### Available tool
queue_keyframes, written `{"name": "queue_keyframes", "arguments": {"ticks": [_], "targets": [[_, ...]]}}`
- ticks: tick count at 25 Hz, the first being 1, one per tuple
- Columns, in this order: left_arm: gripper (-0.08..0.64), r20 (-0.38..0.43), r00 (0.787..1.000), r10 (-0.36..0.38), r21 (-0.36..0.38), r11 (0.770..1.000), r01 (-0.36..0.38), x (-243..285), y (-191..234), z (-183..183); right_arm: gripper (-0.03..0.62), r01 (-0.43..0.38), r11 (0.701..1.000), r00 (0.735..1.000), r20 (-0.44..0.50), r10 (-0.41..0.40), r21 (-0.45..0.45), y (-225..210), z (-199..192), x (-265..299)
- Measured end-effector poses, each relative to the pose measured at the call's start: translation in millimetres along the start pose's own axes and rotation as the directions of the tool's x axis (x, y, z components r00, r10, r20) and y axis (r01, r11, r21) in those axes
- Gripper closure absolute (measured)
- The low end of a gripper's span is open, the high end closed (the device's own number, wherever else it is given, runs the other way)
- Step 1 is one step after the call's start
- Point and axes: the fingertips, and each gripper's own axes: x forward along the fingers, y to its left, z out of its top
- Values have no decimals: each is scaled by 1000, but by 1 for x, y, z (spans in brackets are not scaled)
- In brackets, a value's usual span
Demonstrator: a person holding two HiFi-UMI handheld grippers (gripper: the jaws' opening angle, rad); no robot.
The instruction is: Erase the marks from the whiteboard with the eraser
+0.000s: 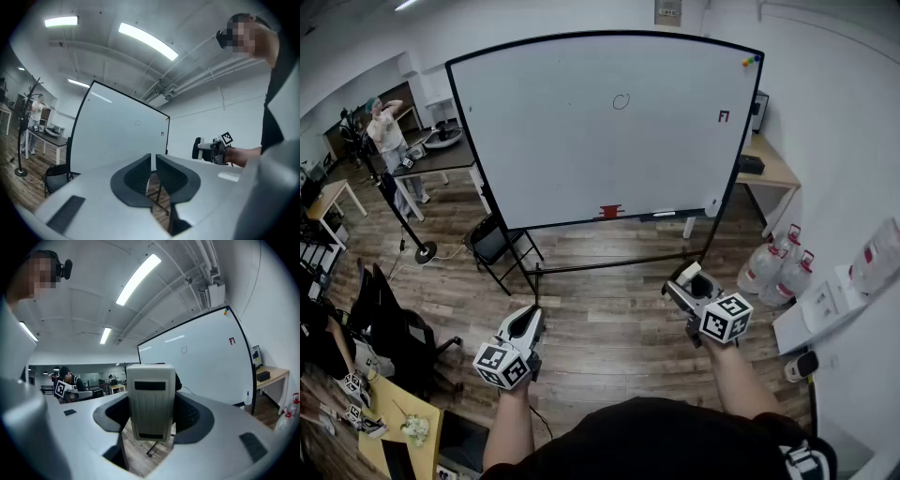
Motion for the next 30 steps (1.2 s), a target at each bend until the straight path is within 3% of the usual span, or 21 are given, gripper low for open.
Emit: {"name": "queue_keyframes", "arguments": {"ticks": [6,13,17,30], "targets": [[522,-5,1000,-9,-7,1000,9,-7,8,-1,341,-1,1000,1000,12,1,-28,12,10,10],[525,-10,1000,4,-31,1000,-5,-21,18,-6,339,-27,1000,999,18,27,6,21,8,18],[525,-8,1000,14,-35,999,-14,-23,23,-5,339,-27,1000,999,40,27,-10,18,24,23],[529,-23,998,53,-23,998,-54,-13,44,-4,339,-24,999,1000,15,24,38,-12,16,56]]}}
